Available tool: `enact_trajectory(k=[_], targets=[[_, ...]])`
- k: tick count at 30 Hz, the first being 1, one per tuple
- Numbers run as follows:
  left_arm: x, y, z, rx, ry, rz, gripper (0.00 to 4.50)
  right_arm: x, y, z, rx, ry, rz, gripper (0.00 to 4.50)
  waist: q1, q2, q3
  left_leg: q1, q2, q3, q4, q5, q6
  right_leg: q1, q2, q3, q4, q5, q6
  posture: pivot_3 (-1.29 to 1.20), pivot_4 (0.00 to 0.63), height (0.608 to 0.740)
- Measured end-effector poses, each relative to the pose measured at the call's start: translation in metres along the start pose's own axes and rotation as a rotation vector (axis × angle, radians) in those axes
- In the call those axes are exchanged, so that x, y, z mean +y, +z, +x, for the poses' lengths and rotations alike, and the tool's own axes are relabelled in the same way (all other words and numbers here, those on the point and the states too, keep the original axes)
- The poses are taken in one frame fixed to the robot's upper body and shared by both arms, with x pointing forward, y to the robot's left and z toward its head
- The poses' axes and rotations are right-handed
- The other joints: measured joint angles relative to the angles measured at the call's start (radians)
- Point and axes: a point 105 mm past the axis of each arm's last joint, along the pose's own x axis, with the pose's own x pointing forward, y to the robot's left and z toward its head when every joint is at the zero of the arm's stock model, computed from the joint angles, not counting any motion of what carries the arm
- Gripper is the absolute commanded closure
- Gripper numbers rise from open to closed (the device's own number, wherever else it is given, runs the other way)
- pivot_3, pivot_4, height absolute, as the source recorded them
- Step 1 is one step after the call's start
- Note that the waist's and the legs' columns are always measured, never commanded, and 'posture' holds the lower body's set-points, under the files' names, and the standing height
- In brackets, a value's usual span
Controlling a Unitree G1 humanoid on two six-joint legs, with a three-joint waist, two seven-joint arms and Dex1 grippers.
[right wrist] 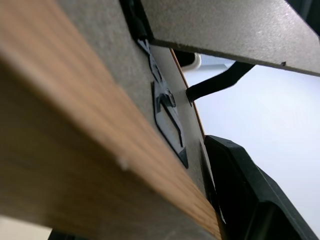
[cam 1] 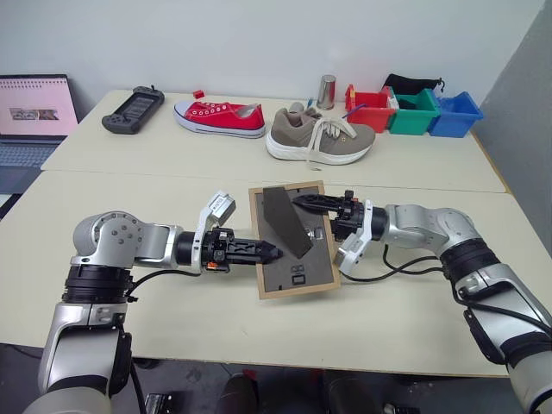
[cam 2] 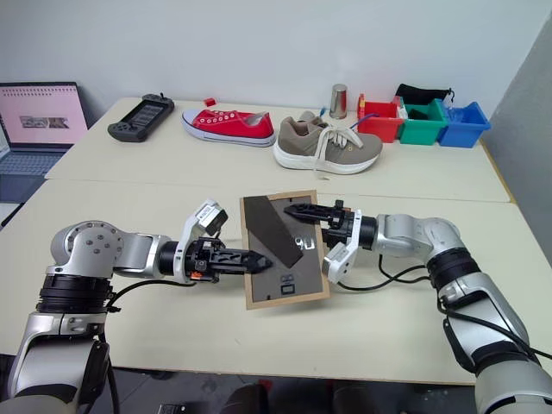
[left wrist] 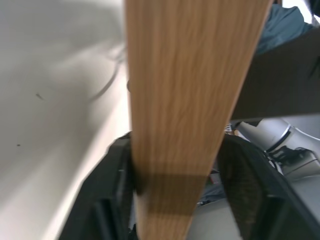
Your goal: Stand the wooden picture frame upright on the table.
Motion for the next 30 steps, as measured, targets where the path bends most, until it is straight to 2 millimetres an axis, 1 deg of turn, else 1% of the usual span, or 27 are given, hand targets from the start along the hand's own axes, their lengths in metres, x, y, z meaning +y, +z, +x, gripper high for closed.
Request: enact_trajectory(k=[3, 6, 10, 13, 16, 18, 20, 22, 24, 26, 27, 28, 30], targets=[[0.001, 0.005, -0.006, -0.042, 0.004, -0.012, 0.48, 0.0, -0.001, -0.001, 0.006, 0.001, -0.001, 2.34, 0.0, 0.0, 0.0, 0.0, 0.0, 0.0, 0.0, 0.0, 0.0, 0.0, 0.0, 0.0, 0.0, 0.0, 0.0, 0.0, 0.15, 0.74], [-0.002, 0.008, -0.011, -0.064, 0.0, -0.001, 0.0, 0.0, -0.003, -0.003, 0.015, 0.007, -0.005, 2.34, 0.0, 0.0, 0.0, 0.0, 0.0, 0.0, 0.0, 0.0, 0.0, 0.0, 0.0, 0.0, 0.0, 0.0, 0.0, 0.0, 0.15, 0.74], [-0.007, 0.008, -0.018, -0.081, -0.006, 0.012, 0.0, 0.001, -0.001, -0.005, 0.007, 0.012, 0.0, 2.34, 0.0, 0.0, 0.0, 0.0, 0.0, 0.0, 0.0, 0.0, 0.0, 0.0, 0.0, 0.0, 0.0, 0.0, 0.0, 0.0, 0.15, 0.74], [-0.006, 0.009, -0.027, -0.125, 0.023, 0.019, 0.0, 0.0, 0.001, -0.008, -0.002, 0.0, 0.011, 2.34, 0.0, 0.0, 0.0, 0.0, 0.0, 0.0, 0.0, 0.0, 0.0, 0.0, 0.0, 0.0, 0.0, 0.0, 0.0, 0.0, 0.15, 0.74], [-0.001, 0.009, -0.043, -0.182, 0.098, 0.038, 0.0, -0.003, 0.001, -0.012, -0.008, -0.018, 0.028, 2.34, -0.001, 0.0, 0.0, 0.0, 0.0, 0.0, 0.0, 0.0, 0.0, 0.0, 0.0, 0.0, 0.0, 0.0, 0.0, 0.0, 0.15, 0.74], [0.004, 0.008, -0.059, -0.23, 0.167, 0.052, 0.0, -0.002, -0.002, -0.02, 0.011, -0.02, 0.056, 2.34, 0.0, 0.0, 0.0, 0.001, 0.0, 0.0, 0.0, 0.0, 0.0, 0.0, 0.0, 0.0, 0.0, 0.0, 0.0, 0.0, 0.15, 0.74], [0.012, 0.004, -0.068, -0.248, 0.264, 0.102, 0.0, 0.0, -0.004, -0.024, 0.03, -0.029, 0.128, 2.34, 0.0, 0.0, 0.0, 0.002, 0.0, 0.001, -0.001, 0.0, 0.0, 0.002, -0.001, 0.001, -0.001, 0.0, 0.0, 0.0, 0.15, 0.74], [0.02, 0.003, -0.078, -0.268, 0.386, 0.187, 0.0, 0.008, -0.013, -0.028, 0.113, -0.037, 0.291, 2.34, 0.0, -0.001, 0.0, 0.005, 0.001, 0.001, -0.001, 0.0, 0.001, 0.006, -0.001, 0.001, -0.002, 0.0, 0.0, 0.0, 0.15, 0.74], [0.018, 0.008, -0.08, -0.282, 0.417, 0.246, 0.0, 0.019, -0.02, -0.027, 0.184, -0.038, 0.45, 2.34, 0.002, -0.001, 0.0, 0.008, 0.0, 0.001, -0.001, -0.002, 0.003, 0.009, -0.001, 0.0, -0.003, 0.0, 0.0, 0.0, 0.15, 0.74], [0.014, 0.011, -0.08, -0.291, 0.449, 0.324, 0.0, 0.026, -0.022, -0.022, 0.211, -0.013, 0.661, 2.34, 0.003, -0.001, 0.0, 0.008, 0.001, 0.0, -0.001, -0.002, 0.004, 0.011, -0.001, -0.001, -0.003, 0.0, 0.0, 0.0, 0.15, 0.74], [0.012, 0.011, -0.079, -0.292, 0.455, 0.348, 0.0, 0.027, -0.021, -0.02, 0.204, -0.001, 0.729, 2.34, 0.003, -0.001, 0.001, 0.008, 0.0, 0.0, -0.001, -0.002, 0.004, 0.01, -0.001, 0.0, -0.003, 0.0, 0.0, 0.0, 0.15, 0.74], [0.009, 0.011, -0.079, -0.294, 0.469, 0.374, 0.0, 0.025, -0.021, -0.016, 0.191, 0.017, 0.836, 2.34, 0.002, -0.001, 0.001, 0.008, 0.001, 0.0, -0.001, -0.002, 0.004, 0.01, -0.001, -0.001, -0.003, 0.0, 0.0, 0.0, 0.15, 0.74], [0.007, 0.011, -0.079, -0.295, 0.482, 0.402, 0.0, 0.021, -0.023, -0.012, 0.184, 0.006, 0.946, 2.34, 0.003, -0.001, 0.001, 0.008, 0.001, -0.002, -0.001, -0.002, 0.004, 0.01, -0.001, -0.002, -0.003, 0.0, 0.0, 0.0, 0.15, 0.74]])
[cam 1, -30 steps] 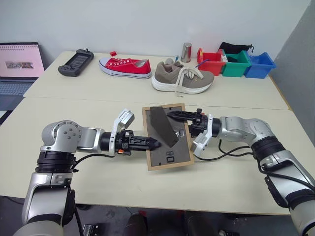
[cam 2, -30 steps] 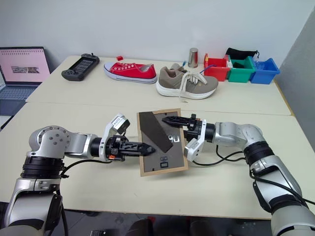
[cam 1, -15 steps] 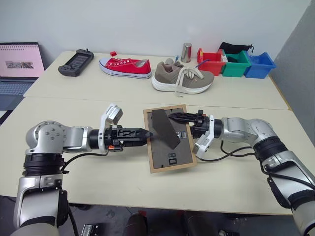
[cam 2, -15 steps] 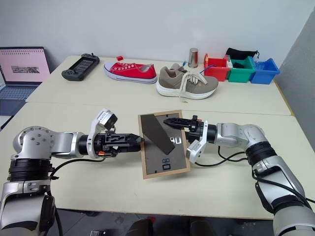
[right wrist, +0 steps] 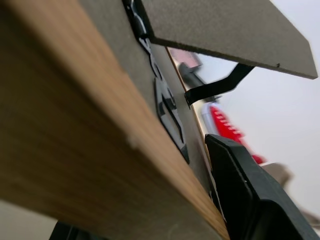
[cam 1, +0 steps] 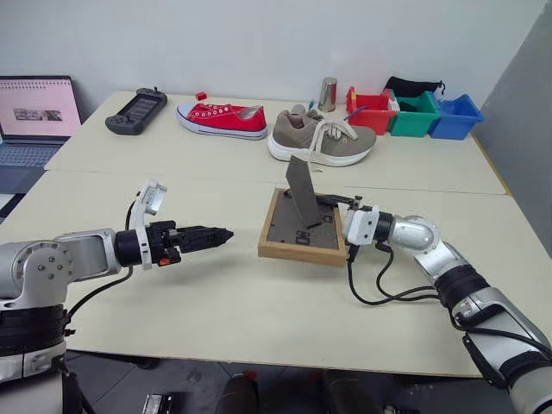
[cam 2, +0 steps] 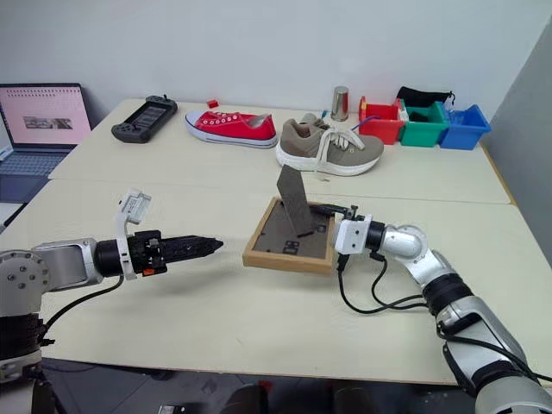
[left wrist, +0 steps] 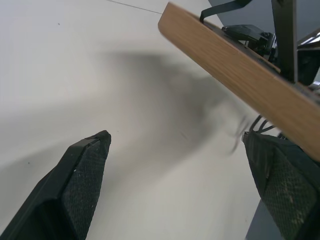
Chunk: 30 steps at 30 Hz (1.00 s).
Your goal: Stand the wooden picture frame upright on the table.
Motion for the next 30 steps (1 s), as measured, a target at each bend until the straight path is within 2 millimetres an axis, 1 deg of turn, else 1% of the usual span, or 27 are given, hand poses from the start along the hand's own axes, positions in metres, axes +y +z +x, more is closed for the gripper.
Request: enact_trajectory(k=[1, 2, 4, 6, 7, 8, 9, 11, 13, 14, 16, 20, 30], targets=[[-0.005, 0.0, -0.002, -0.011, 0.019, 0.061, 0.0, -0.003, -0.001, 0.008, 0.013, -0.006, 0.221, 2.34, -0.002, 0.0, 0.0, 0.0, 0.001, 0.001, 0.0, 0.0, 0.0, -0.001, 0.0, 0.001, 0.0, 0.0, 0.0, 0.0, 0.15, 0.74], [-0.011, 0.002, 0.0, -0.015, 0.015, 0.106, 0.0, -0.005, -0.003, 0.012, 0.021, -0.015, 0.359, 2.34, -0.001, 0.0, 0.0, 0.0, 0.001, 0.0, 0.0, 0.0, 0.0, -0.001, 0.0, 0.0, 0.001, 0.0, 0.0, 0.0, 0.15, 0.74], [-0.02, 0.008, 0.0, -0.039, 0.02, 0.186, 0.0, 0.001, -0.006, 0.02, 0.053, 0.015, 0.622, 2.34, 0.005, 0.0, 0.0, 0.0, 0.0, 0.0, 0.0, 0.0, 0.0, -0.001, 0.0, 0.0, 0.001, 0.0, 0.0, 0.0, 0.15, 0.74], [-0.016, 0.012, -0.003, -0.065, 0.068, 0.233, 0.0, 0.006, -0.009, 0.028, 0.103, 0.041, 0.815, 2.34, 0.007, 0.0, 0.0, 0.0, 0.0, 0.001, 0.0, 0.0, 0.0, -0.002, 0.0, 0.001, 0.0, 0.0, 0.0, 0.0, 0.15, 0.74], [-0.015, 0.013, -0.003, -0.073, 0.086, 0.247, 0.0, 0.006, -0.009, 0.031, 0.126, 0.044, 0.854, 2.34, 0.006, 0.0, 0.0, 0.0, 0.0, 0.001, 0.0, 0.0, 0.0, -0.002, 0.0, 0.001, 0.0, 0.0, 0.0, 0.0, 0.15, 0.74], [-0.013, 0.015, -0.004, -0.086, 0.108, 0.268, 0.0, 0.007, -0.013, 0.034, 0.193, 0.055, 0.901, 2.34, 0.007, 0.0, 0.0, -0.001, 0.0, 0.001, -0.001, 0.0, 0.0, -0.003, 0.001, 0.001, 0.0, 0.0, 0.0, 0.0, 0.15, 0.74], [-0.013, 0.016, -0.004, -0.091, 0.112, 0.273, 0.0, 0.007, -0.015, 0.035, 0.21, 0.055, 0.912, 2.34, 0.007, 0.0, 0.0, -0.001, 0.0, 0.002, -0.001, 0.0, 0.0, -0.003, 0.001, 0.001, 0.0, 0.0, 0.0, 0.0, 0.15, 0.74], [-0.009, 0.016, -0.006, -0.106, 0.145, 0.305, 0.0, 0.008, -0.023, 0.041, 0.266, 0.02, 1.052, 2.34, 0.003, 0.0, 0.0, -0.001, 0.0, 0.003, -0.001, 0.0, 0.0, -0.003, 0.001, 0.002, -0.001, 0.0, 0.0, 0.0, 0.15, 0.74], [-0.006, 0.011, -0.005, -0.097, 0.163, 0.327, 0.0, 0.014, -0.031, 0.044, 0.306, 0.007, 1.186, 2.34, 0.002, 0.0, 0.0, -0.001, 0.0, 0.003, -0.001, 0.0, 0.0, -0.004, 0.001, 0.002, 0.0, 0.0, 0.0, 0.0, 0.15, 0.74], [-0.003, 0.006, -0.004, -0.086, 0.173, 0.33, 0.0, 0.016, -0.034, 0.046, 0.314, 0.007, 1.221, 2.34, 0.002, 0.0, 0.0, -0.002, 0.0, 0.004, -0.002, 0.0, 0.0, -0.005, 0.001, 0.002, -0.001, 0.0, 0.0, 0.0, 0.15, 0.74], [-0.002, 0.003, -0.003, -0.079, 0.177, 0.334, 0.0, 0.015, -0.035, 0.047, 0.309, 0.003, 1.231, 2.34, 0.002, 0.0, 0.0, -0.003, 0.001, 0.004, -0.002, 0.0, 0.001, -0.006, 0.001, 0.003, -0.001, 0.0, 0.0, 0.0, 0.15, 0.74], [-0.002, 0.003, -0.002, -0.086, 0.175, 0.339, 0.0, 0.015, -0.036, 0.051, 0.301, -0.003, 1.212, 2.34, 0.001, 0.0, 0.0, -0.003, 0.001, 0.004, -0.002, 0.0, 0.001, -0.007, 0.001, 0.003, 0.0, 0.0, 0.0, 0.0, 0.15, 0.74], [0.001, 0.005, -0.002, -0.094, 0.188, 0.363, 0.0, 0.023, -0.04, 0.047, 0.311, -0.003, 1.192, 2.34, 0.0, 0.0, 0.0, -0.003, 0.001, 0.004, -0.002, 0.0, 0.001, -0.007, 0.002, 0.003, 0.0, 0.0, 0.0, 0.0, 0.15, 0.74]])
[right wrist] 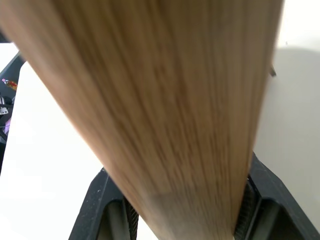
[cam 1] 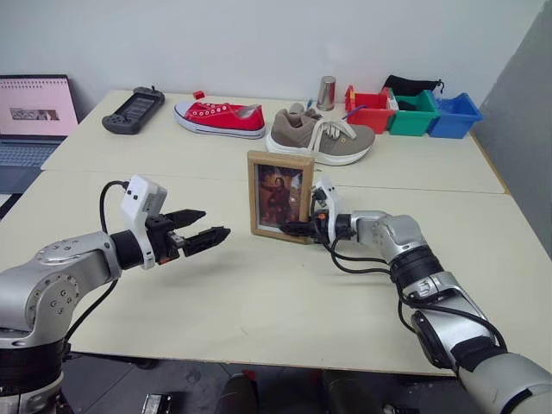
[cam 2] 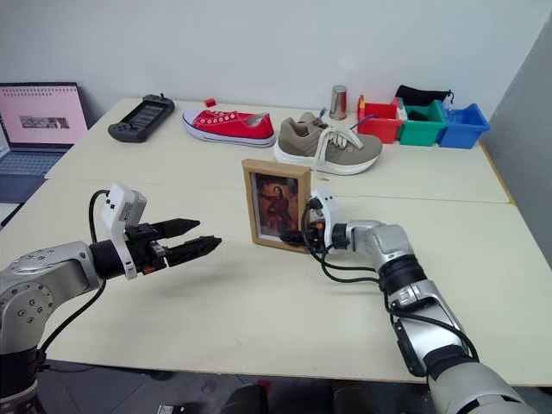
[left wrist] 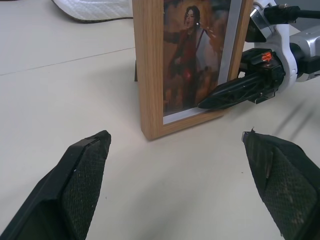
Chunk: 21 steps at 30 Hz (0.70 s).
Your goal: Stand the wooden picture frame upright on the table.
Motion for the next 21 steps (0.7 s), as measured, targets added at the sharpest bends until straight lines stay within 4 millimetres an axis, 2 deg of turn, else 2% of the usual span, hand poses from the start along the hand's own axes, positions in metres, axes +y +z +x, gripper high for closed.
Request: enact_trajectory(k=[2, 5, 9, 13, 16, 17, 20, 21], targets=[[0.0, -0.001, 0.001, 0.004, -0.006, 0.004, 0.0, -0.001, -0.001, -0.002, 0.005, -0.002, -0.006, 2.34, 0.0, 0.0, 0.0, 0.0, 0.0, 0.0, 0.0, 0.0, 0.0, 0.0, 0.0, 0.0, 0.0, 0.0, 0.0, 0.0, 0.15, 0.74], [0.002, -0.004, 0.002, 0.015, -0.003, 0.0, 0.0, -0.005, -0.005, -0.008, 0.006, -0.01, 0.013, 1.87, 0.0, 0.0, 0.0, -0.001, 0.0, 0.0, 0.0, 0.0, 0.0, 0.0, 0.0, 0.0, 0.0, 0.0, 0.0, 0.0, 0.15, 0.74], [0.003, -0.001, 0.005, 0.008, -0.016, 0.014, 0.0, -0.009, -0.009, -0.019, 0.019, -0.02, 0.024, 0.94, 0.001, 0.0, 0.0, -0.001, 0.0, 0.0, 0.0, 0.0, 0.0, -0.001, 0.0, 0.0, 0.0, 0.0, 0.0, 0.0, 0.15, 0.74], [0.005, 0.001, 0.008, 0.009, -0.021, 0.025, 0.0, -0.016, -0.012, -0.04, 0.019, -0.054, 0.008, 0.13, 0.001, 0.0, 0.0, -0.002, 0.0, 0.0, 0.0, 0.0, 0.0, -0.001, 0.0, 0.0, -0.001, 0.0, 0.0, 0.0, 0.15, 0.74], [0.007, -0.004, 0.009, 0.024, -0.024, 0.014, 0.0, -0.02, -0.014, -0.058, 0.026, -0.081, 0.0, 0.02, 0.002, 0.0, 0.0, -0.002, 0.0, 0.0, 0.0, 0.0, 0.0, -0.001, 0.0, 0.0, -0.001, 0.0, 0.0, 0.0, 0.15, 0.74], [0.008, -0.006, 0.009, 0.034, -0.023, 0.013, 0.0, -0.02, -0.017, -0.067, 0.04, -0.088, -0.005, 0.02, 0.003, 0.0, 0.0, -0.003, 0.0, 0.0, 0.0, 0.0, 0.0, -0.001, 0.0, 0.0, -0.001, 0.0, 0.0, 0.0, 0.15, 0.74], [0.02, -0.012, 0.005, 0.068, 0.008, 0.001, 0.0, -0.018, -0.029, -0.116, 0.111, -0.129, -0.05, 0.02, 0.014, 0.001, 0.001, -0.007, -0.001, -0.001, 0.0, 0.0, 0.0, -0.004, 0.0, 0.0, -0.002, 0.0, 0.0, 0.0, 0.15, 0.74], [0.027, -0.013, 0.003, 0.071, 0.03, -0.001, 0.0, -0.016, -0.027, -0.131, 0.113, -0.153, -0.065, 0.02, 0.018, 0.001, 0.001, -0.007, -0.001, -0.001, 0.0, 0.0, 0.0, -0.004, 0.0, 0.0, -0.002, 0.0, 0.0, 0.0, 0.15, 0.74]])
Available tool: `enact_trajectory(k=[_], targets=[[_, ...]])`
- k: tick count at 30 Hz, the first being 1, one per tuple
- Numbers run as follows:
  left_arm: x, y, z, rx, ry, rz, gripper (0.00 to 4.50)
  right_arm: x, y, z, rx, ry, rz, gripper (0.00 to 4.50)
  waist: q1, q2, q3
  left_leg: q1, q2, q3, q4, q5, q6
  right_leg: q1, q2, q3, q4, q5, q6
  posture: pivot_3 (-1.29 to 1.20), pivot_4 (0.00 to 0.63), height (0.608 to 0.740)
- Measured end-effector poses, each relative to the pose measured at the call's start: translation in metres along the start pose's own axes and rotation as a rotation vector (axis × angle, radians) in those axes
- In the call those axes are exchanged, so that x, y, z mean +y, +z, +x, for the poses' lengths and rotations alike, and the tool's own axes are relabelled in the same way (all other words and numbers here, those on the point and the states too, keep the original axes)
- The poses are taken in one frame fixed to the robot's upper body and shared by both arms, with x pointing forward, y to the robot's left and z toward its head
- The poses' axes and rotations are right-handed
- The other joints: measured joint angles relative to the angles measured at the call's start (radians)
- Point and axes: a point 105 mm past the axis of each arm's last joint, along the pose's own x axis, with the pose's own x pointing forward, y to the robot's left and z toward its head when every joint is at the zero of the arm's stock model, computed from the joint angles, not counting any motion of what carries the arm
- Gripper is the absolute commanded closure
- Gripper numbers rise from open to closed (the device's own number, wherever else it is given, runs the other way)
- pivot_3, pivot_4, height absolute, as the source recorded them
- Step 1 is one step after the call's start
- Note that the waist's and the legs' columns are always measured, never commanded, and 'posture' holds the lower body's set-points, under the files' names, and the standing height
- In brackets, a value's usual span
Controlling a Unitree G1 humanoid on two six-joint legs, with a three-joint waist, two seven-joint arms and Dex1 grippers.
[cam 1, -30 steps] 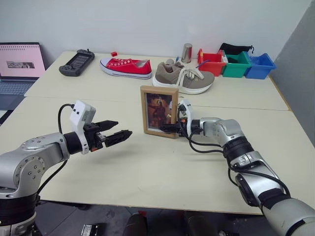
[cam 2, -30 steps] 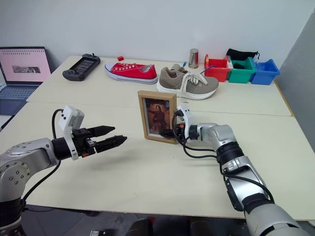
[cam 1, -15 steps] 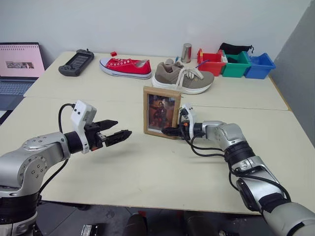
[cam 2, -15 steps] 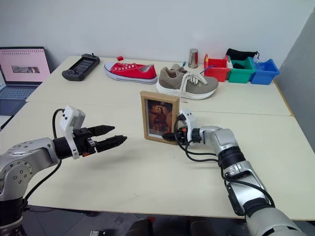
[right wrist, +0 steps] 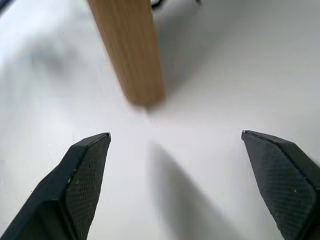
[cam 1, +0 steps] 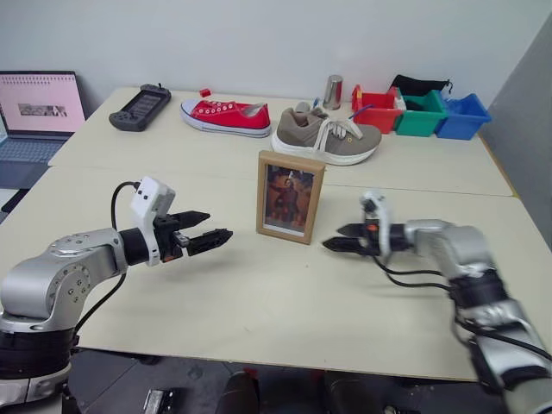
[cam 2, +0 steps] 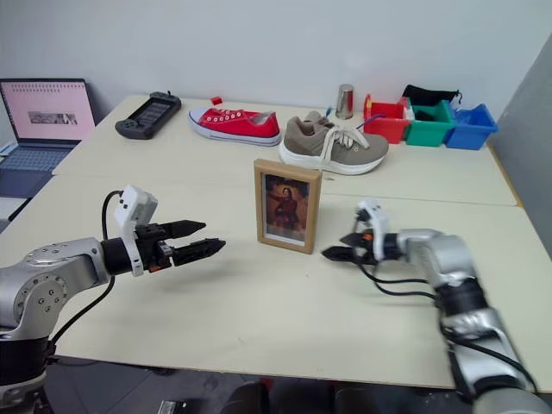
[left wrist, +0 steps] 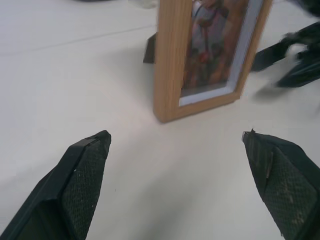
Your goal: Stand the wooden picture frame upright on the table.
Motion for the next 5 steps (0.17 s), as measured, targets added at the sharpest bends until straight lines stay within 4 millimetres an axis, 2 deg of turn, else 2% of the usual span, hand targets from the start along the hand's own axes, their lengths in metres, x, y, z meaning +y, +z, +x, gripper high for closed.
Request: enact_trajectory(k=[3, 5], targets=[[0.012, 0.004, -0.001, -0.016, 0.043, 0.017, 0.0, 0.016, 0.02, -0.025, -0.065, -0.026, -0.093, 0.02, -0.007, 0.0, 0.0, 0.001, 0.002, -0.001, 0.0, 0.0, 0.0, 0.0, 0.002, 0.0, 0.0, 0.0, 0.0, 0.0, 0.15, 0.74], [0.016, 0.011, -0.001, -0.039, 0.067, 0.045, 0.0, 0.032, 0.03, -0.027, -0.125, -0.028, -0.142, 0.02, -0.01, 0.0, 0.0, 0.002, 0.002, -0.001, 0.0, 0.0, 0.0, 0.001, 0.002, 0.0, 0.001, 0.0, 0.001, 0.0, 0.15, 0.74]])
